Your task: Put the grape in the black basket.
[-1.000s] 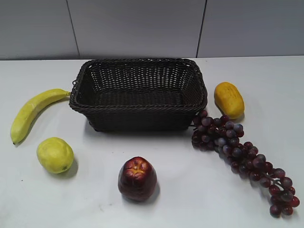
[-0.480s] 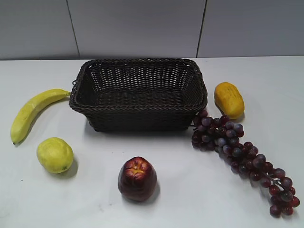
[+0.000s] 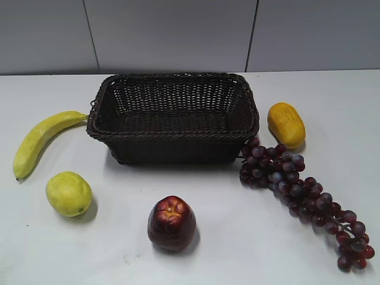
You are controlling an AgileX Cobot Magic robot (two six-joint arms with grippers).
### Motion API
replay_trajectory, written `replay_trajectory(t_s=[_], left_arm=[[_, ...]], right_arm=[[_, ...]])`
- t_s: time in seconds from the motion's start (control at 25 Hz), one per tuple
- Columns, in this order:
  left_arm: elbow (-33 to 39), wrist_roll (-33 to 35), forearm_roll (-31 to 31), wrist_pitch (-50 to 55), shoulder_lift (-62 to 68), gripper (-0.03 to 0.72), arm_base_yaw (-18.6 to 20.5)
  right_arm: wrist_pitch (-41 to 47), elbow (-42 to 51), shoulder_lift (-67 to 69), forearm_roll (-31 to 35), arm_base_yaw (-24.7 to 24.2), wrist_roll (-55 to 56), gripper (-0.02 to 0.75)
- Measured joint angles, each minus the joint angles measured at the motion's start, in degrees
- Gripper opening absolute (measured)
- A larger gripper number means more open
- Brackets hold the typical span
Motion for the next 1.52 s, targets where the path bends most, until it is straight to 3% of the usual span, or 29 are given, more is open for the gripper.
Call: replay_trajectory(t_s=[0.24,0.48,0.6,0.92,1.16,1.52], left_arm=[[0.00,0.00,0.00,0.00,0.00,0.237,0.00],[0.00,0.00,0.00,0.00,0.00,0.237,0.00],[0.00,0.00,0.00,0.00,0.00,0.237,0.00],[0.00,0.00,0.00,0.00,0.00,0.237,0.00],[0.00,0.00,0.00,0.00,0.00,0.237,0.00],[0.00,0.00,0.00,0.00,0.00,0.237,0.00]], right_arm=[[-13.23,0.00,15.18,0.00,0.00,0.00,0.667],[-20.88,-0.31,32.54,0.35,0.00,-0.73,0.666],[-21.47,-1.72,40.50,4.96,0.00,-5.59,0.666],[-20.94,-6.27,59.07,25.99,0.66,-25.24,0.666],[-21.14,-10.19,70.16,28.09,6.05,-29.02,0.668],[-21.06,-18.28,85.04,27.97,8.37,-29.32,0.669]])
